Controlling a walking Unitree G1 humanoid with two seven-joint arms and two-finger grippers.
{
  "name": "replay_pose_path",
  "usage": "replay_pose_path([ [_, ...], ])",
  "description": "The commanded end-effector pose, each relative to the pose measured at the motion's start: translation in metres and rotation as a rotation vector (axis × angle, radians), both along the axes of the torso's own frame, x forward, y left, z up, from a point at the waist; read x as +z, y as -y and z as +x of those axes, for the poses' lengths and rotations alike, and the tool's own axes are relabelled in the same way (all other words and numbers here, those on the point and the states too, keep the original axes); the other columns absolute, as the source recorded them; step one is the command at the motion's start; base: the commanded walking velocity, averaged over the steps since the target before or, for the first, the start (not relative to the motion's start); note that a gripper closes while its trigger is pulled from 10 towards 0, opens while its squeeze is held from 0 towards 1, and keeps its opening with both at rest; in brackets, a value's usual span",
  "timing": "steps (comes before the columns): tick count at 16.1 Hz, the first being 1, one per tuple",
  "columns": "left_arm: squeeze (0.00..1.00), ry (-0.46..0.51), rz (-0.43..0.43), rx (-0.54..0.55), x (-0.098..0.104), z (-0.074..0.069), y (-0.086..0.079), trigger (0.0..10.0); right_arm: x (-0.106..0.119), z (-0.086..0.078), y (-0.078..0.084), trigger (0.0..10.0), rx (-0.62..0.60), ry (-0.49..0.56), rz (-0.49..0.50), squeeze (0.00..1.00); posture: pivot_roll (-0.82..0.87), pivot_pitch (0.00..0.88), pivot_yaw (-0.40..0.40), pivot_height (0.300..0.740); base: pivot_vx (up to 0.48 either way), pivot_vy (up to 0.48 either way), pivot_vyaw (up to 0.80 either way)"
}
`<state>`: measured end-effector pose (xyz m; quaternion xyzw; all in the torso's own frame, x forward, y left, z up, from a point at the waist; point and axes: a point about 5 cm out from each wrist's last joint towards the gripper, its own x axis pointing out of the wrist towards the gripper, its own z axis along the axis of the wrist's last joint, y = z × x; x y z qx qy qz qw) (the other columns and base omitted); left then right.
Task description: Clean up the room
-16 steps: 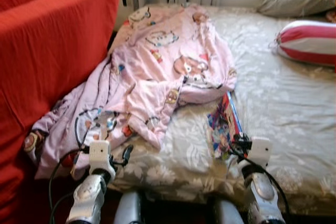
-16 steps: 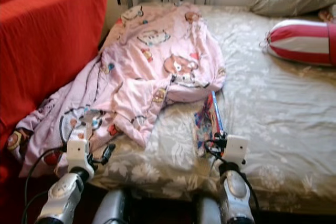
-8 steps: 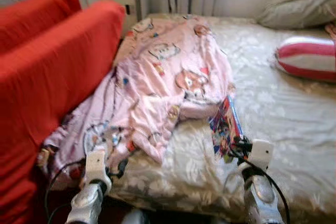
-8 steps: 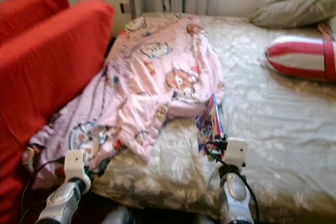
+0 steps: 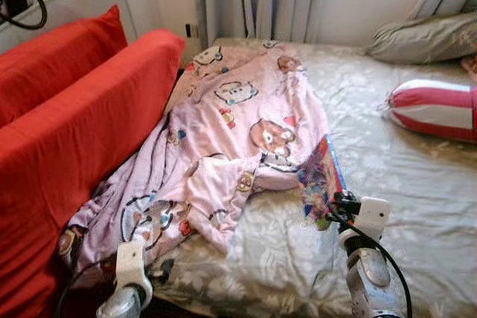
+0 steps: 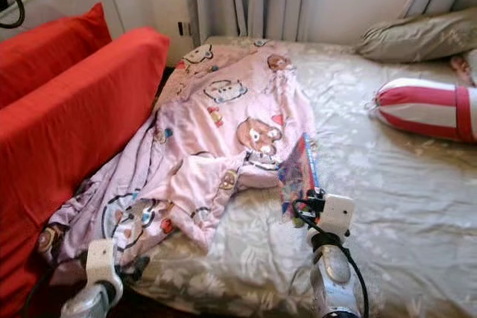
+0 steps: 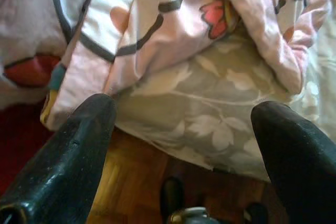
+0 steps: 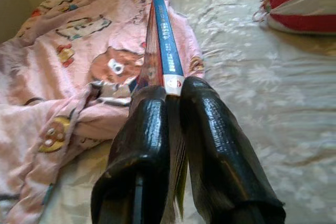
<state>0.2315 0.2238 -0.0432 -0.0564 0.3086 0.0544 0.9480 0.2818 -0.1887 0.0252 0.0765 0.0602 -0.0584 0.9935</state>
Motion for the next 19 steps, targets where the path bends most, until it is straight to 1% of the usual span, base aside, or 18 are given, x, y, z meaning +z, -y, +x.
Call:
replay_pose_path([
  [1,0.0,-0.031,0.021,0.025,-0.004,-0.007,-0.006,10.0,0.006,0.004,0.004,10.0,-0.012,0.025,-0.009,0.0,0.02,0.0,-0.042,0.74,0.0,0.0,0.0],
  [3,0.0,-0.04,0.019,0.033,-0.006,-0.009,-0.007,10.0,0.006,0.003,0.007,10.0,-0.045,0.02,0.002,0.0,0.01,0.0,-0.039,0.74,0.0,-0.263,0.0],
  [5,0.0,-0.06,0.013,0.037,-0.01,-0.015,-0.006,10.0,0.005,0.003,0.013,10.0,-0.097,0.018,0.023,0.0,0.01,0.0,-0.037,0.74,0.0,-0.292,-0.71],
  [8,0.0,-0.076,0.004,0.05,-0.012,-0.018,-0.006,10.0,0.003,0.001,0.012,10.0,-0.1,0.013,0.027,0.0,0.01,0.0,-0.033,0.74,0.0,-0.311,-0.43],
  [16,0.0,-0.078,0.01,0.044,-0.012,-0.017,-0.006,10.0,0.002,0.001,0.011,10.0,-0.113,0.007,0.02,0.0,0.01,0.0,-0.023,0.74,0.0,-0.312,0.0],
  [19,0.0,-0.086,0.009,0.046,-0.013,-0.019,-0.005,10.0,0.001,0.0,0.012,10.0,-0.105,-0.002,-0.008,0.0,0.01,0.0,-0.024,0.74,0.0,-0.311,0.0],
])
